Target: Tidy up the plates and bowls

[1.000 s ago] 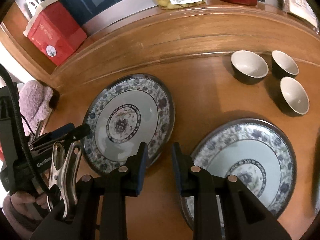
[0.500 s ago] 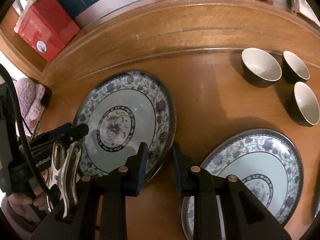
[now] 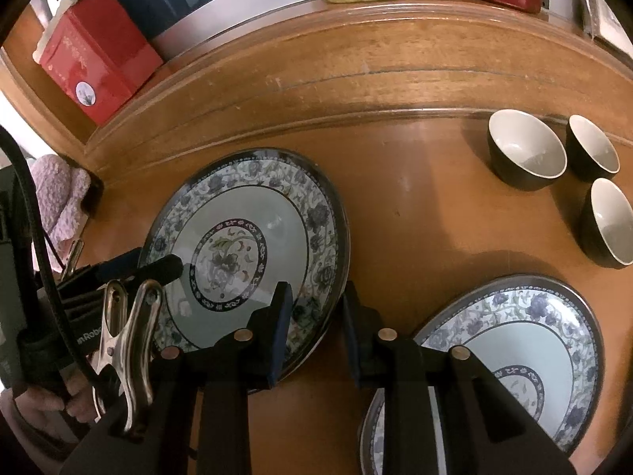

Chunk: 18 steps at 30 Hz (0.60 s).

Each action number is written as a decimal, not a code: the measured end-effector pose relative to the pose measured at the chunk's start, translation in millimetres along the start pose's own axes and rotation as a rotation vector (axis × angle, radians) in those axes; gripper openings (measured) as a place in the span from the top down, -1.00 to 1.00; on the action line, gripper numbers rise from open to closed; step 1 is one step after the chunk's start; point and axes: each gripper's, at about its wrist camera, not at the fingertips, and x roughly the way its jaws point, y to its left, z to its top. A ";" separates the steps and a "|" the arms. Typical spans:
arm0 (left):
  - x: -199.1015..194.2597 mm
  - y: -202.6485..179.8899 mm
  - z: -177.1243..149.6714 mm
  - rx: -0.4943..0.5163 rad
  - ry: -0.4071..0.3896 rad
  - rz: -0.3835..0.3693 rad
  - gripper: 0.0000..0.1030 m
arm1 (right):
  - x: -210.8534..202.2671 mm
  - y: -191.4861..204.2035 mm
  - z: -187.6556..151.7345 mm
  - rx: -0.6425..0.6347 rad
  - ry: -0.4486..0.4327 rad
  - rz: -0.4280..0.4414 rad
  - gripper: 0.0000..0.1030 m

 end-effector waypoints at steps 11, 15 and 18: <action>3.1 -11.1 0.0 0.039 -0.014 -0.018 -0.17 | -4.8 -9.5 -5.0 0.012 -0.007 0.032 0.43; 2.5 -14.9 -1.3 0.050 -0.022 -0.026 -0.06 | -5.1 -10.6 -4.7 0.022 -0.007 0.034 0.43; 3.2 -16.3 -0.7 0.048 -0.023 -0.027 -0.05 | -4.9 -9.1 -4.6 0.017 -0.006 0.031 0.43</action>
